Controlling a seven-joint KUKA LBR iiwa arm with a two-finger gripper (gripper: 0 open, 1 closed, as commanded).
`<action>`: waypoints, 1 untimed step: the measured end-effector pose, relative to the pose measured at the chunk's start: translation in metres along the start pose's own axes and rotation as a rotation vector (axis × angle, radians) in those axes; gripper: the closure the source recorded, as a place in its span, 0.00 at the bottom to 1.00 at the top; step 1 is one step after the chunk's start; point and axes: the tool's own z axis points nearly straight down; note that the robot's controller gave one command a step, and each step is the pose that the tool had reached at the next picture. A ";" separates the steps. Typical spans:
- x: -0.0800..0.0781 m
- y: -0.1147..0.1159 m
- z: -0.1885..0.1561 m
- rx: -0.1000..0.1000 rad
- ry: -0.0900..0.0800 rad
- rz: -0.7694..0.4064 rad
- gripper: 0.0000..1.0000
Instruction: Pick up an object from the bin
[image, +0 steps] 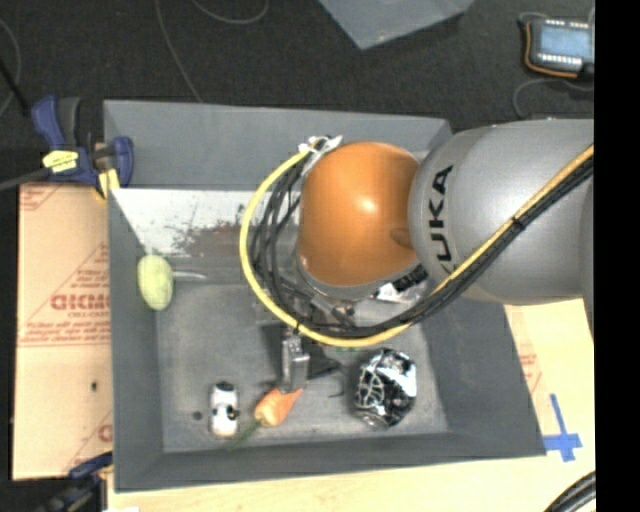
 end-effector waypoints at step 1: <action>-0.004 -0.015 0.011 -0.004 -0.018 0.064 0.00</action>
Offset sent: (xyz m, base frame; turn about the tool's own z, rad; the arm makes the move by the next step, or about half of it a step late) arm -0.0216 -0.0551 -0.1202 -0.2378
